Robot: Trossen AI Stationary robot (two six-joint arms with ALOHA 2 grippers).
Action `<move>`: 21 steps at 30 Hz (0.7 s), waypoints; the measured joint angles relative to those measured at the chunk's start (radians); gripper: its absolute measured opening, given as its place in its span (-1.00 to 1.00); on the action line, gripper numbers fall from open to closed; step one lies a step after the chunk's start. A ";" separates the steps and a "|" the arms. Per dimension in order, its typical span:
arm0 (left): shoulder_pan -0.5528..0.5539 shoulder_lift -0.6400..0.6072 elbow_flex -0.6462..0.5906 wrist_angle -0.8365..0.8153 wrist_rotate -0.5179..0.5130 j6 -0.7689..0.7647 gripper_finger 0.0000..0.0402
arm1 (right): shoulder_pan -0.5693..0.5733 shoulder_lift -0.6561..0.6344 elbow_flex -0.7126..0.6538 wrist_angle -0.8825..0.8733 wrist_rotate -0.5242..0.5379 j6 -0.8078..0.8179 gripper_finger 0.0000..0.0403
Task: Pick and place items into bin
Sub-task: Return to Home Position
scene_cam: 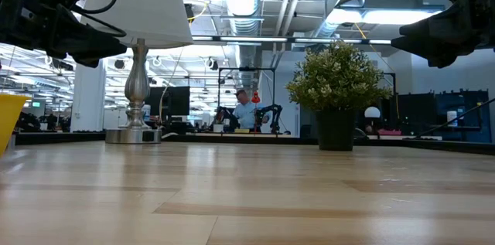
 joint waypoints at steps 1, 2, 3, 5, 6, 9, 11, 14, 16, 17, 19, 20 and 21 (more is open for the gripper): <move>0.000 0.000 0.000 0.000 0.000 0.005 -0.39 | 0.000 0.000 0.000 0.000 0.000 0.000 0.06; 0.000 0.000 0.000 0.000 0.000 0.008 -0.39 | 0.000 0.000 0.000 0.000 0.000 0.000 0.06; 0.000 0.000 0.000 0.000 0.000 0.007 -0.39 | 0.000 0.000 0.000 0.000 0.000 0.000 0.06; 0.000 0.000 0.000 0.000 0.000 0.003 -0.39 | 0.000 0.000 0.000 0.000 0.000 0.000 0.06; 0.000 0.000 0.000 0.000 0.000 -0.002 -0.39 | 0.000 0.000 0.000 0.000 0.000 0.000 0.06; 0.000 0.000 0.000 0.000 0.000 0.000 -0.39 | 0.000 0.000 0.000 0.000 0.000 0.000 0.06; 0.000 0.000 0.000 0.000 0.000 0.008 -0.39 | 0.000 0.000 0.000 0.000 0.000 0.000 0.06; 0.000 0.000 0.000 0.000 0.000 0.004 -0.39 | 0.000 0.000 0.000 0.000 0.000 0.000 0.06; 0.000 0.000 0.000 0.000 0.000 -0.002 -0.39 | 0.000 0.000 0.000 0.000 0.000 0.000 0.06; 0.000 0.000 0.000 0.000 0.000 -0.002 -0.39 | 0.000 0.000 0.000 0.000 0.000 0.000 0.06; 0.000 0.000 0.000 0.000 0.000 0.003 -0.39 | 0.000 0.000 0.000 0.000 0.000 0.000 0.06; 0.000 0.000 0.000 0.000 0.000 0.007 -0.39 | 0.000 0.000 0.000 0.000 0.000 0.000 0.06; 0.000 0.000 0.000 0.000 0.000 0.008 -0.39 | 0.000 0.000 0.000 0.000 0.000 0.000 0.06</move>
